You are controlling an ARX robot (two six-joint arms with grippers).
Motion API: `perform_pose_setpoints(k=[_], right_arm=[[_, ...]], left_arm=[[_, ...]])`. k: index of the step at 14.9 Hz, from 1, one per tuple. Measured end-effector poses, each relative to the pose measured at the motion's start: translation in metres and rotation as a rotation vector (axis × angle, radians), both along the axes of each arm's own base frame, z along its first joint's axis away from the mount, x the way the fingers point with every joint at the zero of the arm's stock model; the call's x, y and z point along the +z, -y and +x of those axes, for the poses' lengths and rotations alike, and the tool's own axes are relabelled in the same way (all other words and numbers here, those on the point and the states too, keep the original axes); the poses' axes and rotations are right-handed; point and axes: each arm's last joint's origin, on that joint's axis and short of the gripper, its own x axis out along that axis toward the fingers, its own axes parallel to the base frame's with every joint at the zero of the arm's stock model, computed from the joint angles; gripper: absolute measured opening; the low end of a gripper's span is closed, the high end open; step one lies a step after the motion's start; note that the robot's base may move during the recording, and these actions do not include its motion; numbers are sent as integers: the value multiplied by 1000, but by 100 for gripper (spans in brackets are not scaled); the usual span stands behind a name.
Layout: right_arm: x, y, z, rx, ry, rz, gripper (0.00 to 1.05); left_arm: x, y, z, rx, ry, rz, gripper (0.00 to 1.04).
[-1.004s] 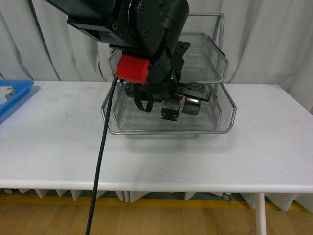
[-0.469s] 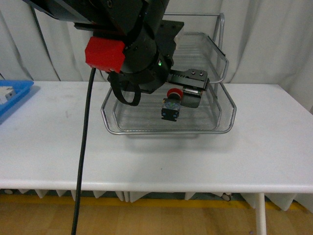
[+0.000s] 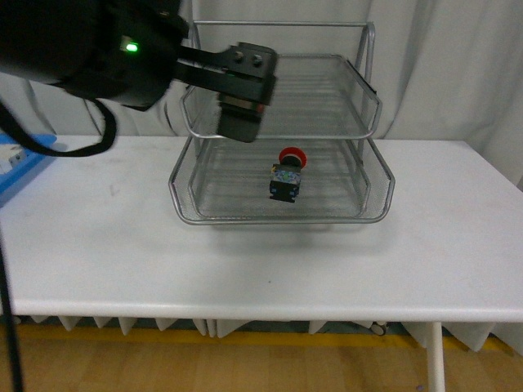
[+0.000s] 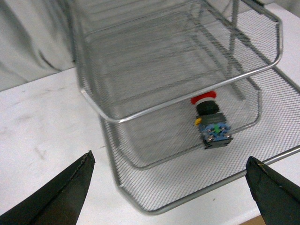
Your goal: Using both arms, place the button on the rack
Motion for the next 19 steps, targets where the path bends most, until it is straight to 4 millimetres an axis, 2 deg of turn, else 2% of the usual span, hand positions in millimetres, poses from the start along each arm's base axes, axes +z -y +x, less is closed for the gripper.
perform_pose_setpoints(k=[2, 3, 4, 5, 6, 8, 9, 10, 11, 13, 19], right_arm=[[0, 0, 0, 0, 0, 0, 98], [0, 0, 0, 2, 0, 0, 98], [0, 0, 0, 1, 0, 0, 98], [0, 0, 0, 1, -1, 0, 98], [0, 0, 0, 3, 0, 0, 98], [0, 0, 0, 2, -1, 0, 98], [0, 0, 0, 3, 0, 0, 98], [0, 0, 0, 3, 0, 0, 98], [0, 0, 0, 3, 0, 0, 98], [0, 0, 0, 2, -1, 0, 98], [0, 0, 0, 2, 0, 0, 98]], left_arm=[[1, -39, -27, 105, 59, 6, 97], [1, -60, -41, 237, 229, -65, 86], [1, -89, -67, 307, 355, -142, 74], [-1, -106, -89, 349, 433, -182, 63], [-4, -113, -105, 352, 467, -205, 50], [-31, -118, -126, 320, 388, -192, 23], [-34, -123, -133, 328, 395, -193, 10], [-35, -129, -149, 335, 425, -204, 2], [-44, -133, -160, 319, 402, -202, 2], [-47, -144, -169, 347, 412, -199, 2], [-53, -142, -184, 326, 404, -204, 2]])
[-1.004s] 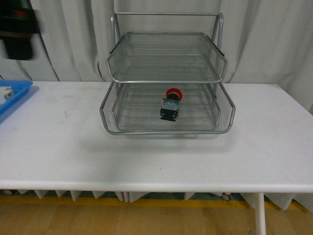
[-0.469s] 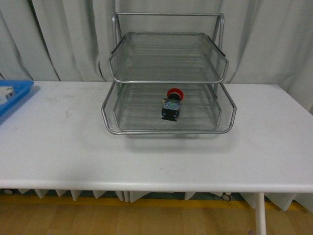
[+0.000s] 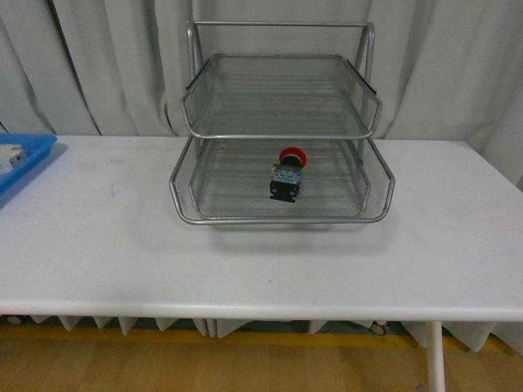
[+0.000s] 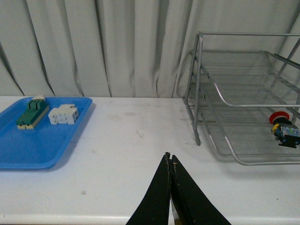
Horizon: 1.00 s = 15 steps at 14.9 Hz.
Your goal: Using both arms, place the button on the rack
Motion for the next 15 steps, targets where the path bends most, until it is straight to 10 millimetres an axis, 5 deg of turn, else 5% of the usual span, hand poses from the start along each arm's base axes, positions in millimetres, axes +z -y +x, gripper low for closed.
perform_pose_setpoints(k=[15], right_arm=[[0, 0, 0, 0, 0, 0, 98]], left_arm=[[-4, 0, -34, 0, 27, 0, 2]])
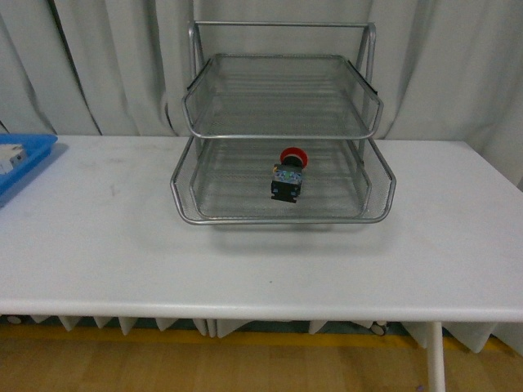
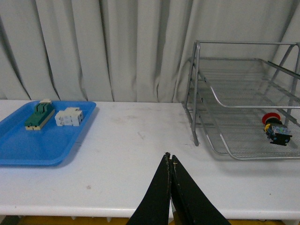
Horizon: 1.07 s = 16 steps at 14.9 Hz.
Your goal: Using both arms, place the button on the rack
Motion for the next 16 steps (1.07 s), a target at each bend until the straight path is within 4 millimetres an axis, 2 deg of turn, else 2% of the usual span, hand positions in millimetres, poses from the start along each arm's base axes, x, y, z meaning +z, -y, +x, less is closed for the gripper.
perform_pose_setpoints(k=[3, 4, 5, 7, 8, 13, 15, 16], right_arm=[[0, 0, 0, 0, 0, 0, 98], [0, 0, 0, 0, 0, 0, 98], [0, 0, 0, 0, 0, 0, 98], [0, 0, 0, 0, 0, 0, 98], [0, 0, 0, 0, -1, 0, 98], [0, 0, 0, 0, 0, 0, 98], [1, 0, 5, -3, -98, 10, 98], [22, 0, 20, -18, -52, 3, 98]], left_arm=[[0, 0, -3, 0, 0, 0, 2], [-6, 0, -9, 0, -47, 0, 2], [-2, 0, -13, 0, 4, 0, 2], [-4, 0, -13, 1, -18, 0, 2], [-3, 0, -13, 0, -10, -1, 8], [-4, 0, -13, 0, -14, -1, 71], [-4, 0, -13, 0, -14, -1, 98], [-4, 0, -13, 0, -13, -2, 97]])
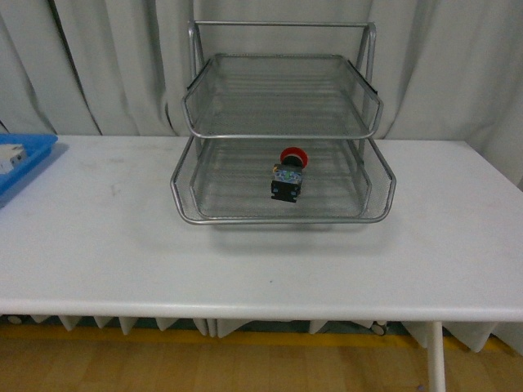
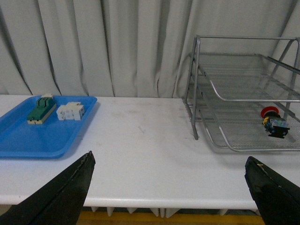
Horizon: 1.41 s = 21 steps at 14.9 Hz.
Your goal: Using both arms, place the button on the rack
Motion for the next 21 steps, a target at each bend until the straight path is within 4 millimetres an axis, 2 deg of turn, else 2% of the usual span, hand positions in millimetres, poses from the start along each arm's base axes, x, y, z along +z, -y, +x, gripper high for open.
perform_pose_setpoints(k=[1, 2, 3, 5, 7, 9, 11, 13, 14, 16, 17, 19, 21], right_arm=[[28, 0, 23, -11, 85, -1, 98], [42, 0, 44, -10, 105, 19, 98], [53, -3, 74, -1, 90, 58, 98], [59, -20, 144, 26, -73, 141, 98], [63, -50, 203, 87, -193, 191, 98], [68, -82, 234, 169, -281, 230, 95], [63, -113, 241, 254, -367, 222, 72], [43, -137, 237, 327, -504, 180, 46], [32, -143, 234, 352, -577, 163, 29], [20, -146, 232, 378, -642, 157, 6], [11, -148, 230, 388, -674, 144, 2], [-15, -156, 224, 411, -764, 122, 2], [-30, -163, 221, 430, -814, 117, 2]], left_arm=[[0, 0, 0, 0, 0, 0, 98], [0, 0, 0, 0, 0, 0, 98], [0, 0, 0, 0, 0, 0, 98], [0, 0, 0, 0, 0, 0, 98], [0, 0, 0, 0, 0, 0, 98], [0, 0, 0, 0, 0, 0, 98], [0, 0, 0, 0, 0, 0, 98], [0, 0, 0, 0, 0, 0, 98], [0, 0, 0, 0, 0, 0, 98], [0, 0, 0, 0, 0, 0, 98], [0, 0, 0, 0, 0, 0, 98], [0, 0, 0, 0, 0, 0, 98], [0, 0, 0, 0, 0, 0, 98]])
